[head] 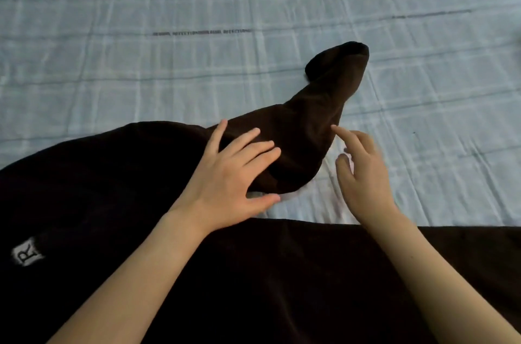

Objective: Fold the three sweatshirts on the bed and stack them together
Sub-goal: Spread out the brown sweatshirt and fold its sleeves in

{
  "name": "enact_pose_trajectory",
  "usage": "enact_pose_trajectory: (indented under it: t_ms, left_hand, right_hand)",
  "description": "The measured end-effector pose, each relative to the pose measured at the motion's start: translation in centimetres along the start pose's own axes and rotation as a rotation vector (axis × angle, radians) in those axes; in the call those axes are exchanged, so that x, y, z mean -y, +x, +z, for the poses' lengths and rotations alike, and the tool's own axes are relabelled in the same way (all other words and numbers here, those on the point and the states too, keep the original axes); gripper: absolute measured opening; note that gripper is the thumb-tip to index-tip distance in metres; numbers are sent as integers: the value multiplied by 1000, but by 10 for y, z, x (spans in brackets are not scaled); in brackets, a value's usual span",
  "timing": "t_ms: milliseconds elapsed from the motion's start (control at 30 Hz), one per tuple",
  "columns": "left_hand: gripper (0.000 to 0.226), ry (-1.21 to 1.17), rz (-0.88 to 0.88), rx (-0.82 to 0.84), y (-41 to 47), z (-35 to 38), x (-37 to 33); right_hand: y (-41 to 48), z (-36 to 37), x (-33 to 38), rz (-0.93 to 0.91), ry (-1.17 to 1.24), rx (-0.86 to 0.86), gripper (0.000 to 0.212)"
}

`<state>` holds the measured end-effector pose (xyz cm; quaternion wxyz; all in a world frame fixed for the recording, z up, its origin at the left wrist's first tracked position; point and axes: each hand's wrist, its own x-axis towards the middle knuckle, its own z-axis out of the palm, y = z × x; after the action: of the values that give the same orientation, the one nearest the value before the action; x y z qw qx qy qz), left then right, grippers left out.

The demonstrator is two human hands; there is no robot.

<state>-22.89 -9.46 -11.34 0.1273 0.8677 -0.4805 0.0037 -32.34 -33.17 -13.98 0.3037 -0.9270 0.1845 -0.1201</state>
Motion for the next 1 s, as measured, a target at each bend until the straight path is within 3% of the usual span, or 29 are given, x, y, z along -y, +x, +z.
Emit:
enact_pose_trajectory:
  t_ms: [100,200,333,467,567,667,767,833,933,1000]
  left_hand:
    - [47,112,47,-27,3,9,0]
    - [25,33,-22,-210,5,14,-2]
    - [24,-212,-221,-337,16,0,-11]
    - [22,-436,-381,-495,30,-35,-17]
    - [18,-498,-435,-591,45,-63,-15]
    - [21,-401,-415,-529,70,-74,-5]
    - [31,-27,-495,-279,99,-54,8]
    - [46,65,-550,-85,107,-31,-4]
    - [54,80,-325,-29,98,14,-40]
    - [60,112,-255,116,84,47,-57]
  right_hand:
    - [19,-7,-21,-207,-152,54,65]
    - [40,7,-25,-279,-91,109,50]
    - [62,3,-15,-317,51,37,25]
    - [75,-68,-4,-465,-109,-19,18]
    - [85,-134,12,-609,-289,-153,17]
    - [104,-162,18,-603,-417,-170,17]
    - [123,-142,7,-357,-513,78,32]
    - [116,-116,-10,-164,-532,254,48]
    - [76,-88,-49,-220,-531,222,52]
    - [45,-78,-76,-221,-589,214,57]
